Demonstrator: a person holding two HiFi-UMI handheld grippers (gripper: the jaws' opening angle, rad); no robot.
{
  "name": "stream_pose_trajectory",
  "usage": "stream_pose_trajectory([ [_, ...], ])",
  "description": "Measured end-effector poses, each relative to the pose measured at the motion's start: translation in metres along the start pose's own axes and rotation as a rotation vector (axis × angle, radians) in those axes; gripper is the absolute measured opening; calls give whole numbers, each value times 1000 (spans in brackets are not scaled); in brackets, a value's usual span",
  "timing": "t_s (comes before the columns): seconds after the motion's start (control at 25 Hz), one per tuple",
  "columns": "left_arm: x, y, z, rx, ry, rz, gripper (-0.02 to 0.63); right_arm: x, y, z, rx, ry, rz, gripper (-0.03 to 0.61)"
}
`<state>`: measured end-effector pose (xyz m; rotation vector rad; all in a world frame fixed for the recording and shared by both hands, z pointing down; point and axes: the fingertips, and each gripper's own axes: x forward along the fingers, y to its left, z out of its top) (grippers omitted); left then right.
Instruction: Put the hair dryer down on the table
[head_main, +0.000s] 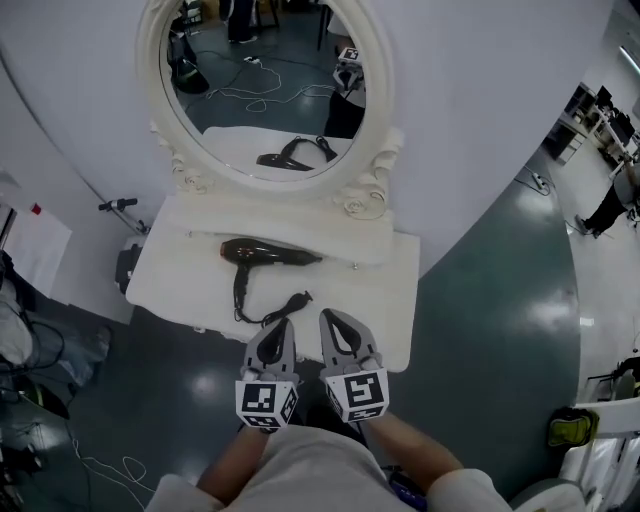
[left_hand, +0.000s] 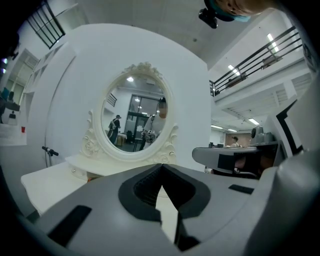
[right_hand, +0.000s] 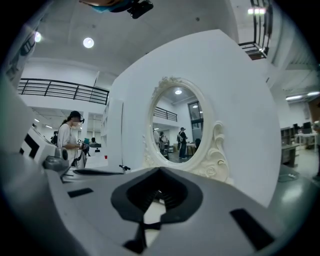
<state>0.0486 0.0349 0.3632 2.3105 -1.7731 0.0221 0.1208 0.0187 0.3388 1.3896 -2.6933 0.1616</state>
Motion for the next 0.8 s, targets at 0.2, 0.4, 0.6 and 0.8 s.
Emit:
stream_pose_trajectory([
  [0.2, -2, -23, 8, 36, -30, -7, 7, -24, -9, 4, 0, -15, -4, 14],
  [0.4, 0, -42, 11, 80, -37, -29, 8, -38, -19, 7, -13, -22, -6, 14],
  [0.6, 6, -56, 9, 88, -21, -46, 8, -43, -28, 8, -22, -37, -14, 14],
  [0.8, 15, -76, 9, 85, -25, -72, 8, -44, -45, 5, 20, -47, -18, 14],
])
